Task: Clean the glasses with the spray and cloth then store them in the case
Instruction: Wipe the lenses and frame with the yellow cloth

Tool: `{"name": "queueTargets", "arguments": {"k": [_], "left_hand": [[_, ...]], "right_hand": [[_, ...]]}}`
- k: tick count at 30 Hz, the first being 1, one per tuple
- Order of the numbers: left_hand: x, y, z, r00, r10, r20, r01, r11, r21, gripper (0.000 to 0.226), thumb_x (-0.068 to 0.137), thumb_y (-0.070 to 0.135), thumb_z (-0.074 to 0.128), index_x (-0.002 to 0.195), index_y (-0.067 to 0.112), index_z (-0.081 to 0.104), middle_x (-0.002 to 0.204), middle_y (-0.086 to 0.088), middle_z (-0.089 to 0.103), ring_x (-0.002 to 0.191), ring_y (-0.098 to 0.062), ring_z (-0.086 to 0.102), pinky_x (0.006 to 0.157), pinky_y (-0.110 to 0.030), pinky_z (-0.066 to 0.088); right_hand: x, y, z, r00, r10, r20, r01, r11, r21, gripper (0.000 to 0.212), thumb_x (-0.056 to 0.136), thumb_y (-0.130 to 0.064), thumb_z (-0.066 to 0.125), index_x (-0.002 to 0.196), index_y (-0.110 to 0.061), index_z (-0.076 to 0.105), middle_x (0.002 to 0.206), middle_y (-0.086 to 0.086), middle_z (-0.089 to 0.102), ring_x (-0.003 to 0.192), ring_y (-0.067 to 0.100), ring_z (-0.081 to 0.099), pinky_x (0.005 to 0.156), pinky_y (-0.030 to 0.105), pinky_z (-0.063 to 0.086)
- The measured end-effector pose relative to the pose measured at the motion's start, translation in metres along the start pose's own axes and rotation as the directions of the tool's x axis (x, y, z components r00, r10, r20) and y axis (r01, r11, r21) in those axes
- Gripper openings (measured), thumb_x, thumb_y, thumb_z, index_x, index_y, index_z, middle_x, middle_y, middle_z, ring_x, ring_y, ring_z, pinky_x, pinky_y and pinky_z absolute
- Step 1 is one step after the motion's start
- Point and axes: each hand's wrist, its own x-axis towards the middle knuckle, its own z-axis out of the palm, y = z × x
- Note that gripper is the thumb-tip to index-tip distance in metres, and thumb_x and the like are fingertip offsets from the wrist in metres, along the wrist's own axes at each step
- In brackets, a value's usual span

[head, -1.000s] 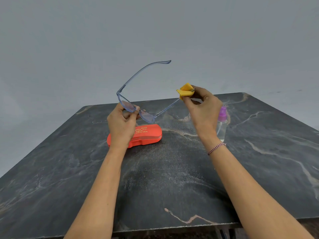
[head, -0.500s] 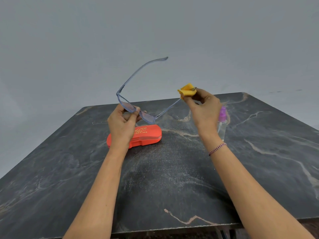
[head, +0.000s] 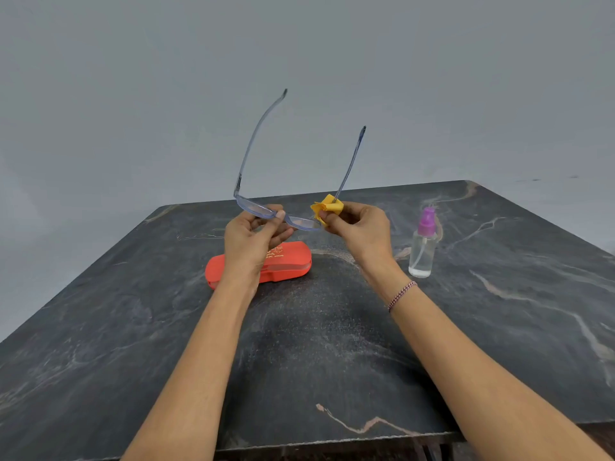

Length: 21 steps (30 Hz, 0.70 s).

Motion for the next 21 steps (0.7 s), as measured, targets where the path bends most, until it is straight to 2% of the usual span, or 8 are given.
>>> {"name": "queueTargets", "arguments": {"k": [5,9,11,14,17,21], "left_hand": [[0.004,0.003,-0.008,0.989,-0.082,0.124,0.084,0.996,-0.009,0.025,0.088,-0.012,0.05,0.111,-0.007,0.058,0.095,-0.012,0.067,0.076,-0.012,0.072,0.075,-0.02,0.057],[0.008,0.009,-0.018,0.993,-0.077,0.085,0.082,0.995,-0.061,0.03,0.086,-0.015,0.046,0.106,-0.001,0.061,0.091,-0.008,0.07,0.087,-0.018,0.071,0.082,-0.031,0.057],[0.009,0.014,-0.021,0.995,-0.08,0.066,0.09,0.985,-0.15,0.027,0.086,-0.01,0.048,0.102,0.002,0.064,0.088,-0.003,0.072,0.09,-0.02,0.07,0.082,-0.033,0.058],[0.008,0.018,-0.024,0.992,-0.078,0.1,0.098,0.972,-0.215,0.021,0.084,0.008,0.059,0.104,0.008,0.065,0.093,-0.002,0.073,0.092,-0.019,0.069,0.08,-0.033,0.058],[0.007,0.016,-0.023,0.987,-0.082,0.135,0.104,0.982,-0.16,0.041,0.067,0.022,0.071,0.106,0.01,0.065,0.102,-0.008,0.07,0.094,-0.017,0.068,0.074,-0.027,0.058],[0.006,0.011,-0.019,0.992,-0.06,0.109,0.068,0.996,-0.063,0.039,0.064,0.017,0.071,0.102,0.008,0.066,0.097,-0.008,0.069,0.089,-0.014,0.068,0.075,-0.022,0.057]], "right_hand": [[0.001,-0.001,-0.004,0.998,0.041,-0.046,-0.04,0.999,0.024,0.005,0.079,-0.017,0.074,0.084,-0.017,0.073,0.078,0.004,0.072,0.069,0.009,0.067,0.076,0.028,0.057],[0.006,0.0,-0.013,0.993,0.066,-0.097,-0.062,0.997,0.047,0.009,0.079,-0.018,0.074,0.087,-0.014,0.073,0.078,0.006,0.072,0.066,0.01,0.067,0.075,0.025,0.057],[0.006,0.001,-0.013,0.993,0.069,-0.094,-0.068,0.997,0.021,0.014,0.08,-0.016,0.074,0.092,-0.01,0.073,0.08,0.007,0.072,0.069,0.01,0.067,0.074,0.023,0.056],[0.006,0.002,-0.013,0.994,0.065,-0.089,-0.065,0.998,0.001,0.016,0.081,-0.015,0.072,0.095,-0.008,0.073,0.082,0.006,0.072,0.072,0.011,0.067,0.074,0.024,0.057],[0.007,0.002,-0.014,0.994,0.057,-0.09,-0.058,0.998,-0.009,0.016,0.081,-0.014,0.072,0.096,-0.007,0.073,0.081,0.005,0.071,0.071,0.01,0.067,0.073,0.022,0.057],[0.007,0.004,-0.014,0.997,0.064,-0.049,-0.065,0.998,-0.018,0.017,0.081,-0.011,0.071,0.097,-0.006,0.072,0.081,0.003,0.07,0.071,0.007,0.065,0.073,0.022,0.057]]}}
